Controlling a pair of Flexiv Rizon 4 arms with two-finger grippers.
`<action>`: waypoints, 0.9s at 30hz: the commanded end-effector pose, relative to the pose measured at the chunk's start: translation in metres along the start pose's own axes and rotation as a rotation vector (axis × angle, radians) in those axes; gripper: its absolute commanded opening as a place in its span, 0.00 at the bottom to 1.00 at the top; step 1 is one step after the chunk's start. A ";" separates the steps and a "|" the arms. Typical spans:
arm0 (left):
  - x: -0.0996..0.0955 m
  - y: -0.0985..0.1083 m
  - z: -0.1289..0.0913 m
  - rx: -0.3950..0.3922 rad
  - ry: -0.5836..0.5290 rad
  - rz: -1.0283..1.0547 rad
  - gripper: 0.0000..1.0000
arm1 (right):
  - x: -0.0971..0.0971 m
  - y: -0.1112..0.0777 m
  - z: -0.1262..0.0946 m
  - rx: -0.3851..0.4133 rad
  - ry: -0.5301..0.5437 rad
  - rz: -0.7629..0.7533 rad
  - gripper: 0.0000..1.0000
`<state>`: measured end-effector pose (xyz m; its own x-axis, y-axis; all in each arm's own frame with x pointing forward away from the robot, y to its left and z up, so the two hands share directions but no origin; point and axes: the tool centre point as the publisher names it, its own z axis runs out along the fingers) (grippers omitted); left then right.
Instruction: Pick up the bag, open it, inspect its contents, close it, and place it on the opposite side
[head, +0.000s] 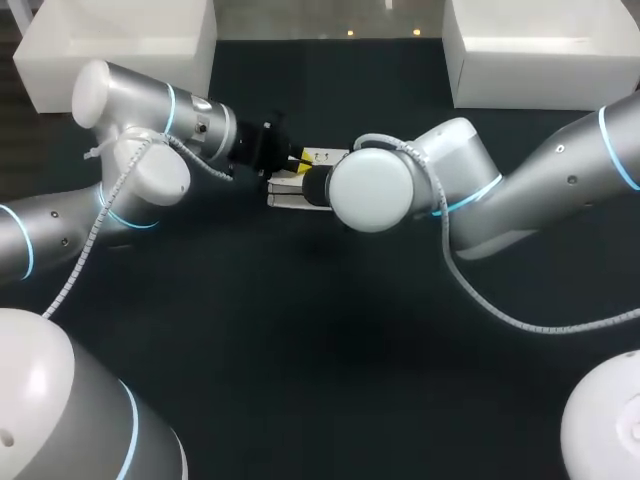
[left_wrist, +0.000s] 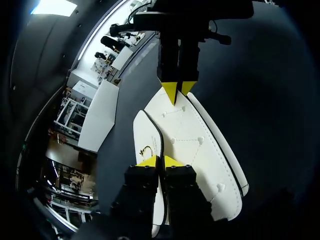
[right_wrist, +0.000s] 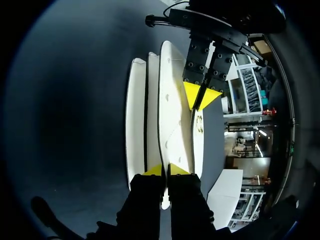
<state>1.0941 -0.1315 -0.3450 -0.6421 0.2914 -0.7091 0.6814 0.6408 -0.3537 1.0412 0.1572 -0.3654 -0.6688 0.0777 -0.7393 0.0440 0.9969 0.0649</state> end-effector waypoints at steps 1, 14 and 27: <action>0.004 0.001 -0.004 -0.002 0.001 0.006 0.00 | 0.001 0.001 0.000 -0.003 -0.004 0.000 0.00; 0.005 0.004 -0.002 0.028 0.002 -0.001 0.00 | 0.001 0.001 0.000 -0.003 -0.004 0.000 0.00; 0.000 -0.008 -0.020 0.012 -0.014 -0.022 1.00 | -0.001 0.001 -0.003 -0.003 0.011 0.008 0.43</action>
<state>1.0915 -0.1268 -0.3364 -0.6538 0.2705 -0.7067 0.6736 0.6334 -0.3808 1.0402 0.1584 -0.3660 -0.6743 0.0848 -0.7336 0.0484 0.9963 0.0707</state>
